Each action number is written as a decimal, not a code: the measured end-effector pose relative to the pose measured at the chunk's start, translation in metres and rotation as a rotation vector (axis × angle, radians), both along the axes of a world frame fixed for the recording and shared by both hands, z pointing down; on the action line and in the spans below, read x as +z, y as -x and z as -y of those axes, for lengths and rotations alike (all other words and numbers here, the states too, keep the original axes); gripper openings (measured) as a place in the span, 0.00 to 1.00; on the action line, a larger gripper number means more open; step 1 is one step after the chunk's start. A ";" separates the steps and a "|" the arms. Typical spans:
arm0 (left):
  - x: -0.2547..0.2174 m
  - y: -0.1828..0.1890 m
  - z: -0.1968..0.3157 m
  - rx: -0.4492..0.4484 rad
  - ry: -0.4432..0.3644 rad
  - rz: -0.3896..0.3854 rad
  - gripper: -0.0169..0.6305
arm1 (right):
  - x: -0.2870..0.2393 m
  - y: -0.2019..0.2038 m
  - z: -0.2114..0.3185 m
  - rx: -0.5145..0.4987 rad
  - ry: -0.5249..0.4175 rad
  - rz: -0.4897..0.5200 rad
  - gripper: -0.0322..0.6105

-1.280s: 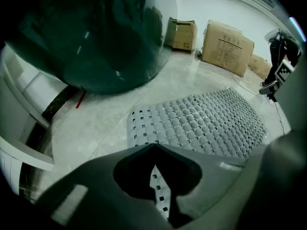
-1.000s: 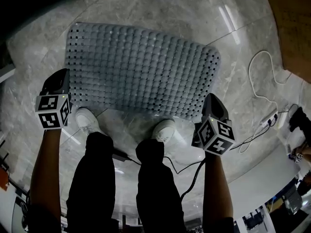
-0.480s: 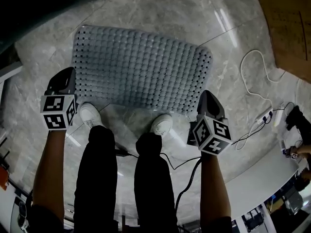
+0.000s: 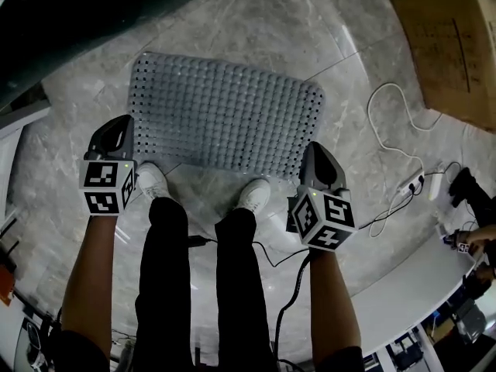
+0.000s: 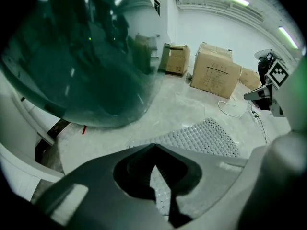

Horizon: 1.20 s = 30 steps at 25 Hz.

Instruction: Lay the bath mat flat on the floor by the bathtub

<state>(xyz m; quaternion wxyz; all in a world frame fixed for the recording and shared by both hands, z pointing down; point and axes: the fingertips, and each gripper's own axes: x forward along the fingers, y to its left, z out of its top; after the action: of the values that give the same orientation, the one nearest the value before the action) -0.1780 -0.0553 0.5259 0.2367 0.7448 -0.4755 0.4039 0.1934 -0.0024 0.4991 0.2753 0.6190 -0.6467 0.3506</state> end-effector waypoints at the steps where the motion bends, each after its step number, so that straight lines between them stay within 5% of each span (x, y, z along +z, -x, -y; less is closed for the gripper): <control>1: -0.004 -0.003 -0.002 0.004 0.001 -0.004 0.03 | -0.005 0.003 0.001 -0.002 -0.004 0.002 0.09; 30: -0.148 -0.046 0.019 -0.014 -0.178 -0.098 0.03 | -0.132 0.024 0.020 0.056 -0.153 0.016 0.09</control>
<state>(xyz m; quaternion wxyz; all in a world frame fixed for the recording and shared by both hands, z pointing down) -0.1323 -0.0744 0.3781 0.1956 0.7784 -0.5025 0.3215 0.1691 -0.0223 0.3668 0.2121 0.6534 -0.6561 0.3126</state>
